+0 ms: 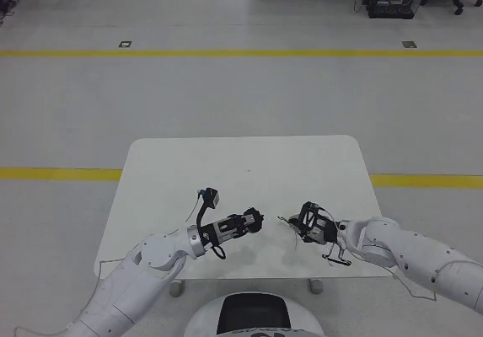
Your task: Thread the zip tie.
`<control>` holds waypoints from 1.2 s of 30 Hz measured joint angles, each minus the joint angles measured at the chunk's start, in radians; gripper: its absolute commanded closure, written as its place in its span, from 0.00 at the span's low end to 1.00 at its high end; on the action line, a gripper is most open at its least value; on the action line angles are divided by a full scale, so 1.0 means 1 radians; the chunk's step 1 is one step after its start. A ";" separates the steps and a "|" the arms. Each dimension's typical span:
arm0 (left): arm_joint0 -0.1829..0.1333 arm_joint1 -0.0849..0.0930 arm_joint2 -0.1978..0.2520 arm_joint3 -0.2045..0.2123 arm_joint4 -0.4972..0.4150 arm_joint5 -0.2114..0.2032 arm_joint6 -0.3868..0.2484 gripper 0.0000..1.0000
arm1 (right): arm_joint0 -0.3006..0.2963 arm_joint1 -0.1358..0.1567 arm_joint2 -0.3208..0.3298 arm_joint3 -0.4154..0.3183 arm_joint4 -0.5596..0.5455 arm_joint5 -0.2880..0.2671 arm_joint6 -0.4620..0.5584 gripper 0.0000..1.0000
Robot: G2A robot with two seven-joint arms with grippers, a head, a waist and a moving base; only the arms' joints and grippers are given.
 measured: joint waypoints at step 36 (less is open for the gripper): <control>-0.008 -0.015 0.055 0.034 0.104 -0.023 0.157 1.00 | -0.173 0.024 0.038 -0.043 0.145 0.000 -0.648 1.00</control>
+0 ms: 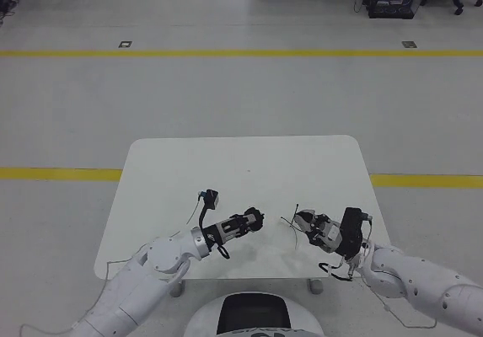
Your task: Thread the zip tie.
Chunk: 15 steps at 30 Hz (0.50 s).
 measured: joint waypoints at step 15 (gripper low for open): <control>-0.023 -0.030 0.083 0.049 0.044 -0.016 0.133 1.00 | -0.015 -0.065 0.020 0.043 0.055 0.000 0.044 1.00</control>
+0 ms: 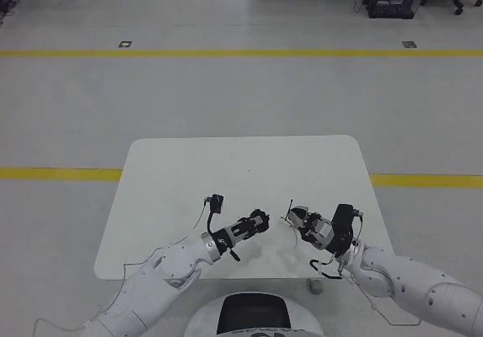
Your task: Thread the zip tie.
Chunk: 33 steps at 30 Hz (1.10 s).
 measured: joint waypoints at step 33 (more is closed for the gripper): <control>0.007 -0.031 0.040 -0.001 0.030 -0.007 0.107 1.00 | -0.103 -0.196 0.135 0.129 -0.002 0.000 -0.040 1.00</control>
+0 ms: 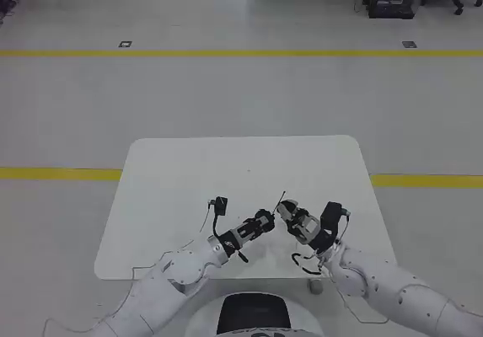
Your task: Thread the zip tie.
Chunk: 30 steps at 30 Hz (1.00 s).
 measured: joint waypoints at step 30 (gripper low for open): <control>0.000 0.000 0.000 0.000 0.000 0.000 0.000 1.00 | -0.080 -0.019 0.100 -0.010 -0.060 0.000 0.005 1.00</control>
